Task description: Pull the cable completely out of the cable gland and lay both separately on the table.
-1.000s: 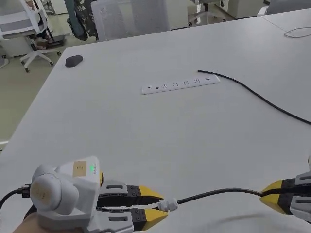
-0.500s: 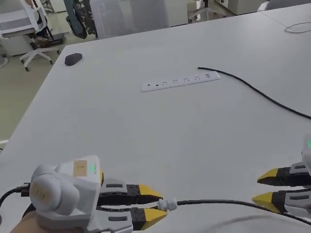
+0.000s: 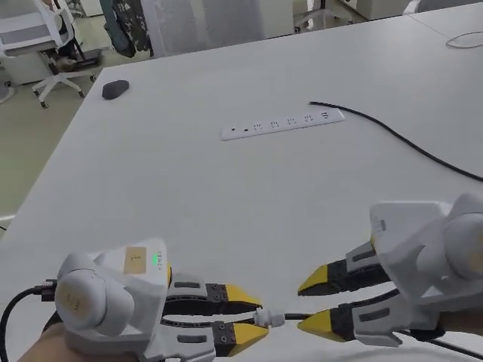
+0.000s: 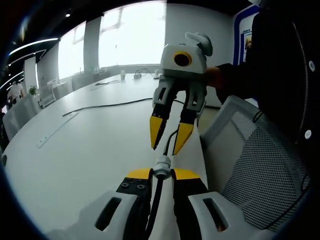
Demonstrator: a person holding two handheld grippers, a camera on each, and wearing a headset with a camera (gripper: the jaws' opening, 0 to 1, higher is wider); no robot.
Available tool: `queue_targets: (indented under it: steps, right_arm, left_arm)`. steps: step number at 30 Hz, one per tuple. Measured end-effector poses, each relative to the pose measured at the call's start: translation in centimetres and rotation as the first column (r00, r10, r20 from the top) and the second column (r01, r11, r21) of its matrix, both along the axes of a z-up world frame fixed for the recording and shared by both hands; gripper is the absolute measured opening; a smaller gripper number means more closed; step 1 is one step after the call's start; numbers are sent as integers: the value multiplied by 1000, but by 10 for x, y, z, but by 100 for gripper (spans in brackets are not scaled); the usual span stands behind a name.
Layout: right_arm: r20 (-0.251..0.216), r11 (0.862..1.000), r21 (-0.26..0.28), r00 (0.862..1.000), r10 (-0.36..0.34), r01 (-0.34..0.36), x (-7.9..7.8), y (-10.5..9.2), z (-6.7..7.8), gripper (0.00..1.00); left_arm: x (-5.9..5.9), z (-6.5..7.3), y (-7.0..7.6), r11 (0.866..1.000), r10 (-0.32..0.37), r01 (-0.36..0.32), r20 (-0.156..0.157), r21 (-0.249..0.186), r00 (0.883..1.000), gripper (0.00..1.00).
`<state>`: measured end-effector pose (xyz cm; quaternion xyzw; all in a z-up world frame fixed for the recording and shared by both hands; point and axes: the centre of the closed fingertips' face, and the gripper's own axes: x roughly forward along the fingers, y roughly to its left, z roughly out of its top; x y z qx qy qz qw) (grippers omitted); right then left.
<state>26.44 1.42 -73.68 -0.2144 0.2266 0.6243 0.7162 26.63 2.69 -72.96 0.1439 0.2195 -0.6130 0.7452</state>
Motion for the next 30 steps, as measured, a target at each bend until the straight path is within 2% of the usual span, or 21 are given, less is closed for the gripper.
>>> queue_targets:
  steps: [1, 2, 3, 6, 11, 13, 22, 27, 30]
  right_arm:
    - [14, 1000, -6, 1000, 1, -1, 1, 0, -1, 8]
    - [48, 999, -32, 999, 14, -13, 3, 0, -4, 5]
    - [31, 999, -30, 999, 21, -21, 0, 2, -6, 4]
    - [22, 999, -36, 999, 25, -25, -2, 4, -10, 2]
    - [53, 998, -39, 997, 48, -46, -3, 4, -8, 0]
    - [47, 998, -40, 998, 40, -38, -2, 2, -8, 0]
    - [63, 997, -74, 998, -29, 33, 12, -29, -13, 0]
    - [89, 991, -100, 993, -84, 93, 23, -49, -19, 0]
    - [131, 983, -137, 985, -108, 126, 30, -65, -25, 0]
  left_arm:
    - [0, 0, 0, 1000, 0, 0, 4, 0, 1000, 16]
    - [0, 0, -1, 1000, -1, 1, 4, -1, 1000, 16]
    - [1, 1, -1, 1000, 0, 0, 6, -2, 1000, 15]
    - [0, 1, -2, 1000, -4, 4, 6, -5, 1000, 16]
    - [0, -1, -2, 1000, -9, 9, 9, -1, 1000, 16]
    - [0, -1, -3, 1000, -7, 7, 6, -4, 1000, 16]
    - [6, 0, 8, 1000, 18, -18, 27, 10, 999, 16]
    - [9, 2, 17, 999, 40, -40, 33, 11, 999, 16]
    - [10, 4, 23, 998, 61, -61, 21, 0, 998, 15]
